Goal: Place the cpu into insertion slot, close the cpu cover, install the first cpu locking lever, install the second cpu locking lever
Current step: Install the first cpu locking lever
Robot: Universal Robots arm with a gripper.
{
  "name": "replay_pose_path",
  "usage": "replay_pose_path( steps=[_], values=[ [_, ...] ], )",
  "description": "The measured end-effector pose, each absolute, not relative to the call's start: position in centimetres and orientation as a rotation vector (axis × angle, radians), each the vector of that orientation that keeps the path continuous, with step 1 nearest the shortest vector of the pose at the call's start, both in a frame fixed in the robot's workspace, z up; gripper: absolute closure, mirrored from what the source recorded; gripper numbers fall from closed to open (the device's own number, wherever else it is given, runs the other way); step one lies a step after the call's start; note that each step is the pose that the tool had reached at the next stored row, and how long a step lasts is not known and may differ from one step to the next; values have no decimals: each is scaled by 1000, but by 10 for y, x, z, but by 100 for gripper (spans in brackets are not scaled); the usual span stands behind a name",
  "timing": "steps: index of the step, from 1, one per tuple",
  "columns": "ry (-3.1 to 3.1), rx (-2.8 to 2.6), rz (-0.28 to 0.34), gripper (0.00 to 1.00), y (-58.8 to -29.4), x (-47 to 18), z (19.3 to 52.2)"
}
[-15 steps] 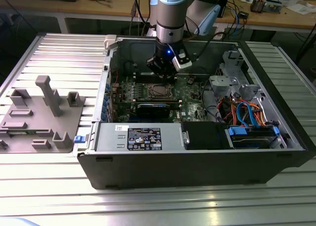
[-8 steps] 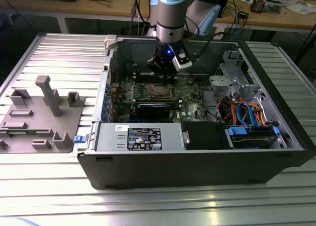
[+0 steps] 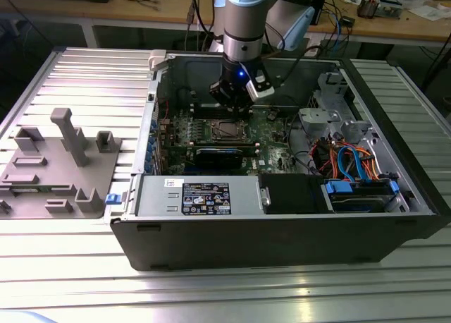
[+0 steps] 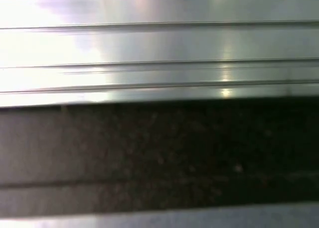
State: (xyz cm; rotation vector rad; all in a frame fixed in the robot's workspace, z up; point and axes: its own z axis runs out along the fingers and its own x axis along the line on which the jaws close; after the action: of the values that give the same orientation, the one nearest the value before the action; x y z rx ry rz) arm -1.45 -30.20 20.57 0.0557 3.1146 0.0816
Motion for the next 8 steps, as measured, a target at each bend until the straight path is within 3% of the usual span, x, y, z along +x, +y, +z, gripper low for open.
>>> replay_pose_path(
  steps=[8],
  values=[
    [3114,56,79,89,-304,-14,203]
  ],
)
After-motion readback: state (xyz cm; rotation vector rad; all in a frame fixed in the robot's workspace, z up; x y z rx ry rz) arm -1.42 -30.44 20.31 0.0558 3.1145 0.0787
